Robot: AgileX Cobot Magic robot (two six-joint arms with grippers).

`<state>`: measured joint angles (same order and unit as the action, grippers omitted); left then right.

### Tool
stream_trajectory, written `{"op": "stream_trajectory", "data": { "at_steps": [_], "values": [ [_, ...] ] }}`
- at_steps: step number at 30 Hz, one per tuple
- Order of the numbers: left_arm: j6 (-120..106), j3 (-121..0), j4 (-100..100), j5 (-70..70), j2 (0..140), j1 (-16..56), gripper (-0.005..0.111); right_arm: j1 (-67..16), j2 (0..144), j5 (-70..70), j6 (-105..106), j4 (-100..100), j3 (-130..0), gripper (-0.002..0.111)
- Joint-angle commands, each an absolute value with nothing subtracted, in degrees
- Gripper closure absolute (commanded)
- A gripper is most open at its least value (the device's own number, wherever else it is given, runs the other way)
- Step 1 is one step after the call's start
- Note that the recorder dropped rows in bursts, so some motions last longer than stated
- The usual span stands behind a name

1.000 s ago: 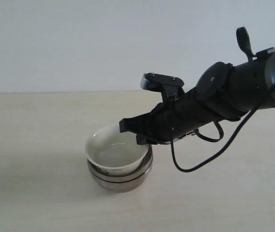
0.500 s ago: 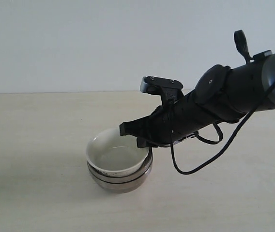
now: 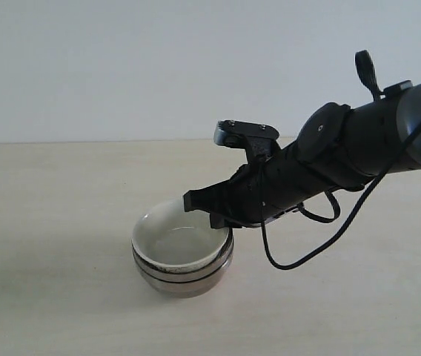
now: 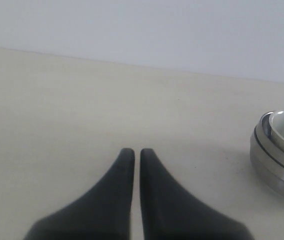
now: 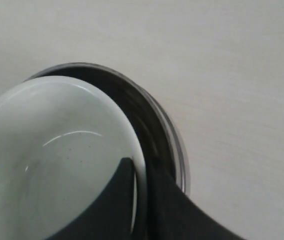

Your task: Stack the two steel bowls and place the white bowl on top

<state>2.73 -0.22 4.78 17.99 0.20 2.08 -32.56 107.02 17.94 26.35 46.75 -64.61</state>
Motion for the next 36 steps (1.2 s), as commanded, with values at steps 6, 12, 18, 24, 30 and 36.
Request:
{"op": "stream_trajectory", "data": {
  "at_steps": [6,12,18,24,30,36],
  "values": [
    [2.57,0.00,4.93,17.83,0.00,1.88,0.103,-32.53,106.98,17.58,27.64,46.73,-64.60,0.086],
    [2.57,0.00,4.93,17.83,0.00,1.88,0.103,-32.53,106.57,18.42,28.77,46.73,-64.60,0.069],
    [2.57,0.00,4.93,17.83,0.00,1.88,0.103,-32.53,102.53,19.51,30.21,46.33,-64.60,0.069],
    [2.57,0.00,4.93,17.83,0.00,1.88,0.103,-32.53,98.37,20.99,30.33,45.67,-64.60,0.069],
    [2.57,0.00,4.93,17.83,0.00,1.88,0.103,-32.53,97.88,22.80,30.11,44.00,-64.60,0.069],
    [2.57,0.00,4.93,17.83,0.00,1.88,0.103,-32.53,97.77,23.46,30.11,43.09,-64.60,0.069]
  ]
}}
